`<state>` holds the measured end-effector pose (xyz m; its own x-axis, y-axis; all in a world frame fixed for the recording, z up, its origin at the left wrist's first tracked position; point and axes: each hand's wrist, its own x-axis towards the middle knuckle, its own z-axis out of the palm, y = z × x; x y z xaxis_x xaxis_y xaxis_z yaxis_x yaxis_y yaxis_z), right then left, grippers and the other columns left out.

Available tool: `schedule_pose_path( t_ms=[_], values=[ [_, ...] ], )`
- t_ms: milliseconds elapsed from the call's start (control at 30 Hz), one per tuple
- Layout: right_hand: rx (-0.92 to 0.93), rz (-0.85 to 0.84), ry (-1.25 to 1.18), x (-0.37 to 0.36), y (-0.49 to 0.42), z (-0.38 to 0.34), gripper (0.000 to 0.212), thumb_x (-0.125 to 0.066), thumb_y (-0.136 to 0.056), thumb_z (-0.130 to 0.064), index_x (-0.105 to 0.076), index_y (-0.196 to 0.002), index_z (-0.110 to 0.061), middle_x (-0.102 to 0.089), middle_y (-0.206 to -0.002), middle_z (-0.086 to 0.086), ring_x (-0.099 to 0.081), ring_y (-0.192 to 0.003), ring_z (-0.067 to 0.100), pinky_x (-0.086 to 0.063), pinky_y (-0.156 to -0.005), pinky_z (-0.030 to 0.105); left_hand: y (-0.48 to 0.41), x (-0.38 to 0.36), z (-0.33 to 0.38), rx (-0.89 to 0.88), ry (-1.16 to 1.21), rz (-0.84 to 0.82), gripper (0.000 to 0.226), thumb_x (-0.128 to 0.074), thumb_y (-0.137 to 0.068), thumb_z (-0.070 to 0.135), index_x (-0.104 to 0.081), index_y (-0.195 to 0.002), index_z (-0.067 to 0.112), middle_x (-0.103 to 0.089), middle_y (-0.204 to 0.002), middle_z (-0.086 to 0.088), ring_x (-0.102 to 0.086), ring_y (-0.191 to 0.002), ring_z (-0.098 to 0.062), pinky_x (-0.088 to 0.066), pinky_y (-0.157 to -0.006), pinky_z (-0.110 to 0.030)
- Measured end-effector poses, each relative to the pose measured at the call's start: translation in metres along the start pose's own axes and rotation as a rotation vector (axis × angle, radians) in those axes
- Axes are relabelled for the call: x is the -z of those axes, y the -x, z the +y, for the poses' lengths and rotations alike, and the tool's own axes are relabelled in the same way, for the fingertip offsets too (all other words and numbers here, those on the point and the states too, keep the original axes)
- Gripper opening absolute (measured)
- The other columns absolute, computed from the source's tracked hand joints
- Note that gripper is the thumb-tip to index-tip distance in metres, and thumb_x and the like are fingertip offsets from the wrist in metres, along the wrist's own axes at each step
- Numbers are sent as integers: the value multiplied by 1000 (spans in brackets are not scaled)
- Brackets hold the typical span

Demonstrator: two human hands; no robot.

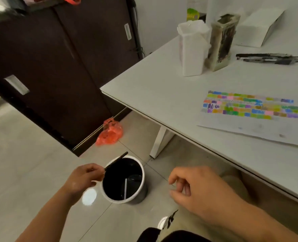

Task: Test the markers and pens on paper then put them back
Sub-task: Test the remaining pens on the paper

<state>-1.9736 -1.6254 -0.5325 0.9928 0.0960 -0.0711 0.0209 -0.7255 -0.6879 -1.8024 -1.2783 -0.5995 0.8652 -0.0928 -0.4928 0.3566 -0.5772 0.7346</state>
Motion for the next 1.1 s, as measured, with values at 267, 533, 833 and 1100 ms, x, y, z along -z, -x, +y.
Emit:
schedule_pose_path(
  t_ms=[267,533,833,1100],
  values=[
    [-203,-151,-37,-41,-13,37,21,-62,-77,-56,-66,-92,-43,-65,-85,-34,-63,-76,-4,-56,-70,21,-63,-70,-85,333,-401,198,13,-69,-86,24,-76,-87,13,-74,-82,-6,-70,-77,-24,-57,-71,-32],
    [-282,-153,-98,-35,-10,55,22,-60,-72,-59,-63,-92,-50,-63,-86,-40,-63,-77,-6,-54,-63,16,-104,-87,-98,274,-978,100,34,-47,-98,35,-71,-113,17,-68,-110,-5,-64,-102,-21,-54,-88,-30],
    [-282,-137,-107,-31,-26,57,8,-73,-85,-45,-65,-85,-44,-61,-90,-41,-63,-79,-8,-54,-64,15,-84,-101,-77,235,-185,62,6,-68,-86,17,-74,-85,18,-75,-90,-8,-72,-81,-24,-60,-73,-36],
    [-208,-50,-116,-10,-14,34,7,-71,-86,-46,-65,-89,-44,-62,-91,-38,-63,-78,-6,-54,-65,14,-20,-104,26,-285,-136,-90,9,-71,-90,17,-73,-95,24,-75,-81,2,-70,-74,-11,-53,-75,-25]
  ],
)
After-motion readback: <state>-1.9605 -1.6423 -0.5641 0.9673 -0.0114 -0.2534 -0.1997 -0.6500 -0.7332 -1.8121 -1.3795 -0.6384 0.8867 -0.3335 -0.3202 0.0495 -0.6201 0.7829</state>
